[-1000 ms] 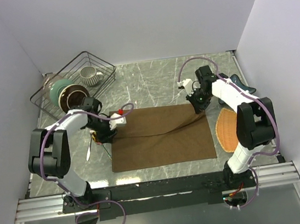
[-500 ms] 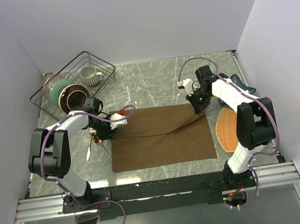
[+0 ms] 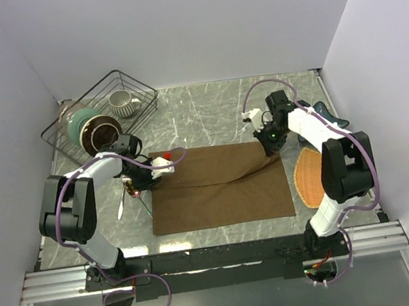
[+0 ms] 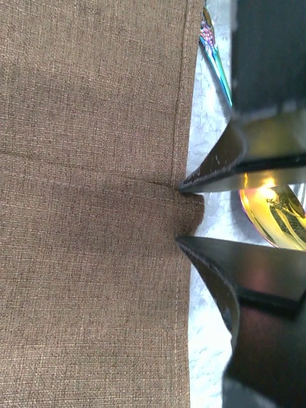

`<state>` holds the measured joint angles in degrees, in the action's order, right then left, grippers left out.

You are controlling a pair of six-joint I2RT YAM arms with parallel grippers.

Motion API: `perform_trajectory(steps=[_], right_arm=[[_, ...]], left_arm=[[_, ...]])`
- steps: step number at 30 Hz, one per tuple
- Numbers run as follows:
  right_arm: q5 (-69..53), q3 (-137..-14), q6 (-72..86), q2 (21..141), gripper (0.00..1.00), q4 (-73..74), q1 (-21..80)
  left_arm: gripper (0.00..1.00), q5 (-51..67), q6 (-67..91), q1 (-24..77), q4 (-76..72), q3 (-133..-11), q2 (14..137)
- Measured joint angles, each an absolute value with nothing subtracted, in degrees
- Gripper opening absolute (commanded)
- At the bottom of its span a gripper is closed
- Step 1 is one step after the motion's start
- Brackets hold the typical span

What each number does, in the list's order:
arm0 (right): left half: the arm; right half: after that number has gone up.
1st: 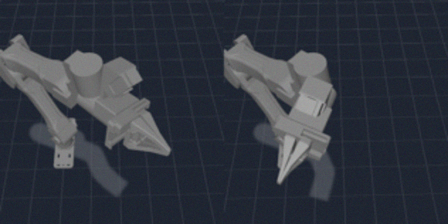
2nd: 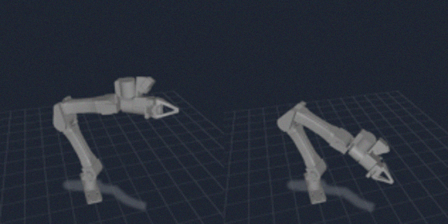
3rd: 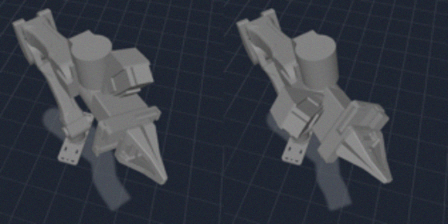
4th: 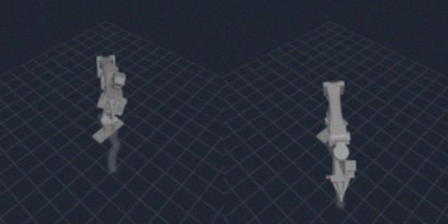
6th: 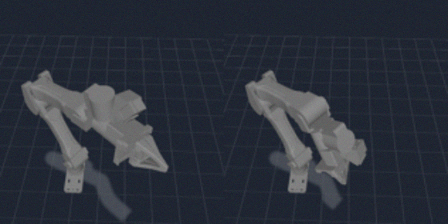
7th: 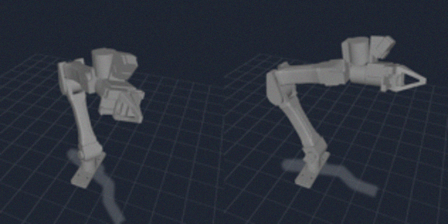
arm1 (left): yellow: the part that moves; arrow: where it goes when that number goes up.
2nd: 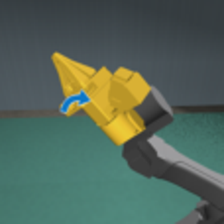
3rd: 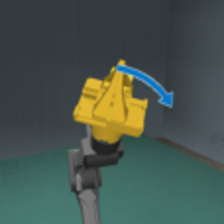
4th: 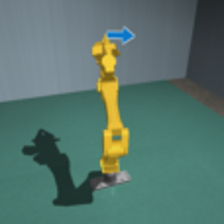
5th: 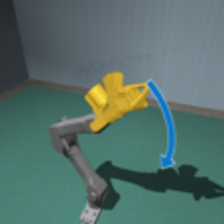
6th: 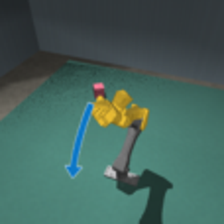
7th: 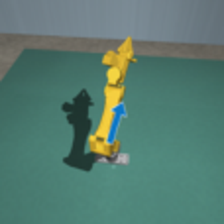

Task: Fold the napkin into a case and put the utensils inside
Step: Flatten out the napkin at the center of the board.

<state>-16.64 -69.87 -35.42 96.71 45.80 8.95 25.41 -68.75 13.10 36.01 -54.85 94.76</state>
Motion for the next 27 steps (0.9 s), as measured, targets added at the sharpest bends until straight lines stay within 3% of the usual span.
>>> perform_trajectory(steps=[3,7,9,21,27], right_arm=[[-16.8,-69.9,-35.4,96.7,0.00,45.8,9.0],[-17.0,-69.9,-35.4,96.7,0.00,45.9,9.0],[-17.0,-69.9,-35.4,96.7,0.00,45.9,9.0],[-19.4,-70.2,-35.9,88.6,0.00,51.3,7.5],[-18.9,-61.5,-35.8,83.3,0.00,51.9,9.2]], left_arm=[[0.30,25.4,-68.8,13.1,35.8,-54.8,94.8],[0.07,25.4,-68.7,13.1,36.0,-55.1,94.8],[0.01,25.4,-68.4,13.1,36.4,-55.5,94.8],[0.01,28.7,-66.6,13.4,45.5,-60.5,84.7],[0.01,29.9,-62.5,17.0,48.1,-53.9,79.2]])
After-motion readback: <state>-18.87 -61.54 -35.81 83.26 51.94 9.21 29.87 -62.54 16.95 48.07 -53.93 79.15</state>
